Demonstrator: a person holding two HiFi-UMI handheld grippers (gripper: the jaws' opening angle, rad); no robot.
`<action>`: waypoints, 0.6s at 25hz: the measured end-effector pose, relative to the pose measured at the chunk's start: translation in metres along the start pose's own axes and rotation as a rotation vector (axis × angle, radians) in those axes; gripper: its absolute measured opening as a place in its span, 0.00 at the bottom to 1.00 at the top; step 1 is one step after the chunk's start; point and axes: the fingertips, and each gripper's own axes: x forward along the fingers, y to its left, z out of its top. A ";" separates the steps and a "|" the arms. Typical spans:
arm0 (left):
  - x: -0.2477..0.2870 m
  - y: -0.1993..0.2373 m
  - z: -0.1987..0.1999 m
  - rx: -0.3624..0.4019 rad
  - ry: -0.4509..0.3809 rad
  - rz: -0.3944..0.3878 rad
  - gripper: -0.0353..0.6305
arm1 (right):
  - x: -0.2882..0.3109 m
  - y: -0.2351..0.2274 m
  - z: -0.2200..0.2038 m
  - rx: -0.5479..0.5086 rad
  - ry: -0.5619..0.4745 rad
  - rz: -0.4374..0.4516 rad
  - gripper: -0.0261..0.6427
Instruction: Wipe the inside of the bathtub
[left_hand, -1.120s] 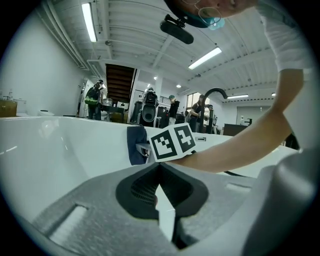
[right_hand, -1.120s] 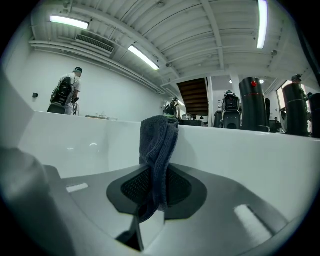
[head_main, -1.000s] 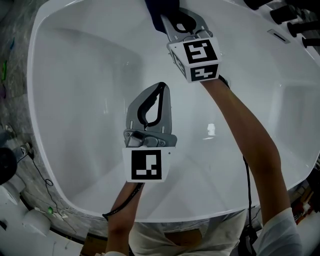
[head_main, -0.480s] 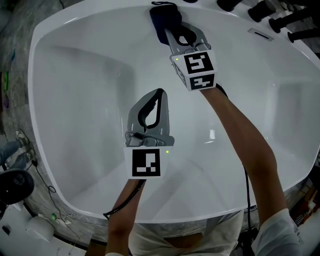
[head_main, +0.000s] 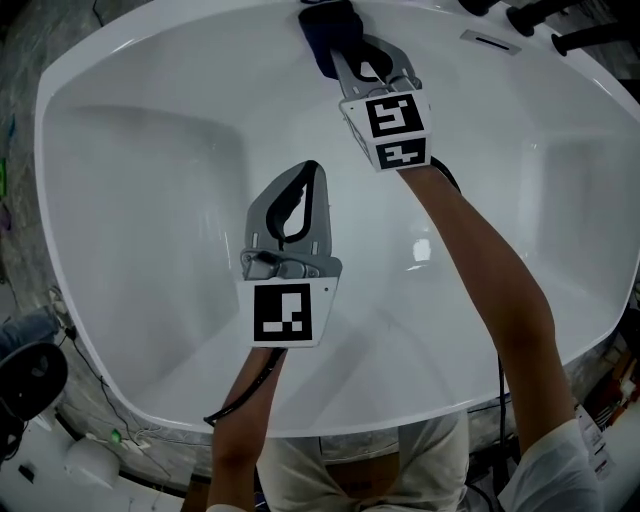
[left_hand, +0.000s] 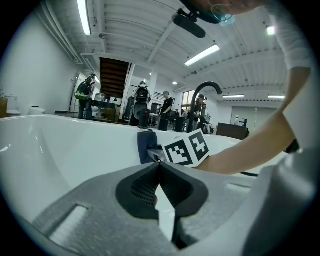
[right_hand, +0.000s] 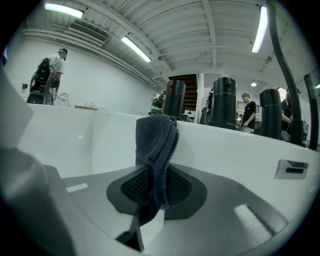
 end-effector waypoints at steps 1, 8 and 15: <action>0.002 -0.003 -0.001 0.009 0.010 -0.009 0.05 | -0.003 -0.006 -0.003 0.007 0.009 -0.009 0.13; 0.023 -0.033 0.008 0.029 0.013 -0.043 0.05 | -0.026 -0.052 -0.017 0.005 0.040 -0.032 0.13; 0.038 -0.068 0.018 0.056 0.005 -0.080 0.05 | -0.046 -0.087 -0.027 0.013 0.046 -0.057 0.13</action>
